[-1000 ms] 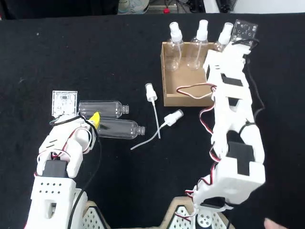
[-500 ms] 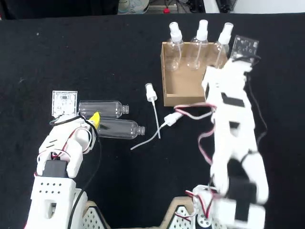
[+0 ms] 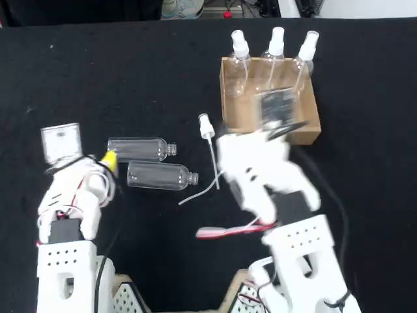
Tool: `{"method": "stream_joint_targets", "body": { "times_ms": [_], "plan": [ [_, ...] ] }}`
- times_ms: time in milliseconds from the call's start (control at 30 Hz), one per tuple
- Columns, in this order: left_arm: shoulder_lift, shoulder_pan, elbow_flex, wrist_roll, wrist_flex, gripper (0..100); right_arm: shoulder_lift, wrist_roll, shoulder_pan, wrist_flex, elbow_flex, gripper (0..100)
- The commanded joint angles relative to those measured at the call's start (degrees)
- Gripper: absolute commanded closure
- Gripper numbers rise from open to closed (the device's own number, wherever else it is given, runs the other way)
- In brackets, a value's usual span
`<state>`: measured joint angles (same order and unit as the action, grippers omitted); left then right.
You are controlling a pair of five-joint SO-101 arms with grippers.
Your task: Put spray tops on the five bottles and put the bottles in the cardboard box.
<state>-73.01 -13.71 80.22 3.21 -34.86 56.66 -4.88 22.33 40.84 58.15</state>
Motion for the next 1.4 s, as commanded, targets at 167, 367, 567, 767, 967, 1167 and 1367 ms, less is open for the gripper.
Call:
{"method": "stream_joint_targets", "body": {
  "times_ms": [167, 367, 567, 767, 967, 1167, 1367],
  "plan": [
    [-0.18, -14.73, -0.22, 12.75, 9.23, 81, -10.95, -0.62, 19.6, -6.24, -0.66, 62.0],
    [-0.18, -16.84, 0.48, 14.95, 10.73, 81, -25.89, -0.18, 21.63, -5.71, -9.01, 62.0],
    [-0.18, -16.66, 0.48, 14.95, 10.73, 81, -36.44, 4.84, 21.36, 4.4, -20.44, 61.6],
    [-0.18, -16.66, 0.31, 14.77, 10.73, 81, -43.03, 12.04, 23.21, 10.46, -26.59, 61.6],
    [-0.18, -16.66, 0.31, 14.77, 10.73, 81, -48.22, 19.69, 23.03, 10.29, -26.86, 61.6],
    [-0.18, -16.66, 0.22, 14.77, 10.73, 81, -55.16, 23.74, 22.15, 7.21, -26.86, 61.9],
    [-0.18, -16.66, 0.13, 14.77, 10.64, 81, -56.92, 23.12, 21.89, 5.63, -26.86, 73.9]
  ]
}}
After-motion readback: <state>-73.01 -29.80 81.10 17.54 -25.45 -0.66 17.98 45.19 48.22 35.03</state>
